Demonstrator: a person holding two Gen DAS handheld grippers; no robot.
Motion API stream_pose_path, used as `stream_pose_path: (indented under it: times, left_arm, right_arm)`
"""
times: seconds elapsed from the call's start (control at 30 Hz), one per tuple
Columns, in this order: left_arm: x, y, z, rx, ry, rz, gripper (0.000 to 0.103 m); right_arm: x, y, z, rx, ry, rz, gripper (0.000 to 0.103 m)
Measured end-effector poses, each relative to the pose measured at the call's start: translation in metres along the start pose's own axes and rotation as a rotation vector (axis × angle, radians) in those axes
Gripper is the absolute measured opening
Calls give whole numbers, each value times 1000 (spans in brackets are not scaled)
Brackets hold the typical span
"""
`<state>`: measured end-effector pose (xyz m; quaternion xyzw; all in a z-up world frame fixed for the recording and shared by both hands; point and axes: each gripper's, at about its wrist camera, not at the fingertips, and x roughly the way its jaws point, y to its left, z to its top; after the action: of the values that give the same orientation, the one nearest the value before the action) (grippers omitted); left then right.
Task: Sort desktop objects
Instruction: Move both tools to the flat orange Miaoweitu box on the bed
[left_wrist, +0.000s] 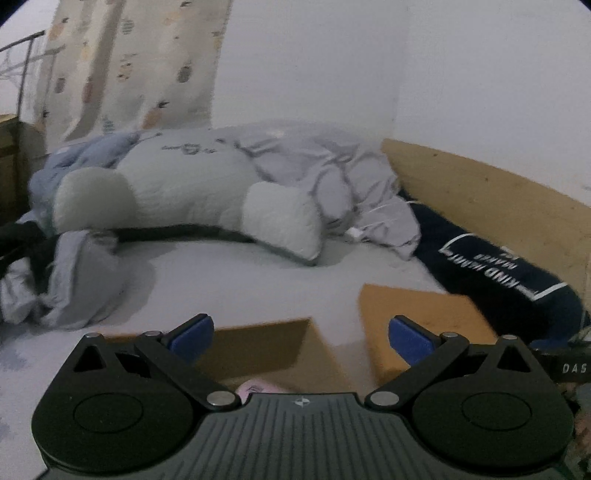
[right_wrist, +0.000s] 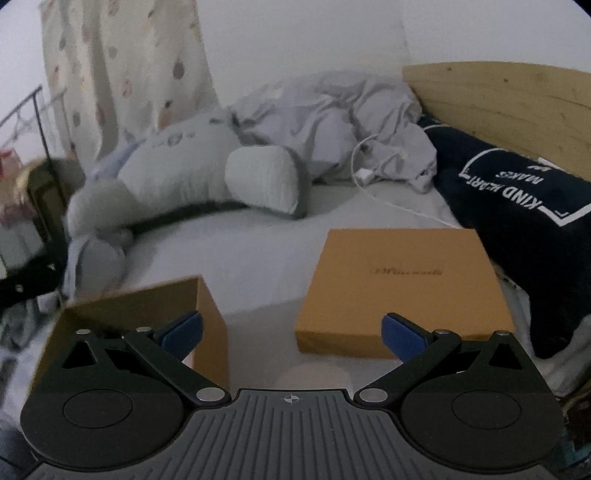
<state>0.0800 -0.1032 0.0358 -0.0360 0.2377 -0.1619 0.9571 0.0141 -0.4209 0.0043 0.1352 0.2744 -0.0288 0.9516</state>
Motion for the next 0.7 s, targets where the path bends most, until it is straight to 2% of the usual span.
stream_pose_path:
  times: [0.17,0.47,0.7]
  left_arm:
    - [23,-22,27,-8,1,-71,103]
    - [64,-63,57,-20,11,-178,103]
    - [88,-88,76,-17,-4,-233,103]
  right_arm:
    - [-7,-24,33,31,-29,-11,103]
    - [-15,-66,78,18,-89,-111,103]
    - [-18,-104,107,30,-138,-179,103]
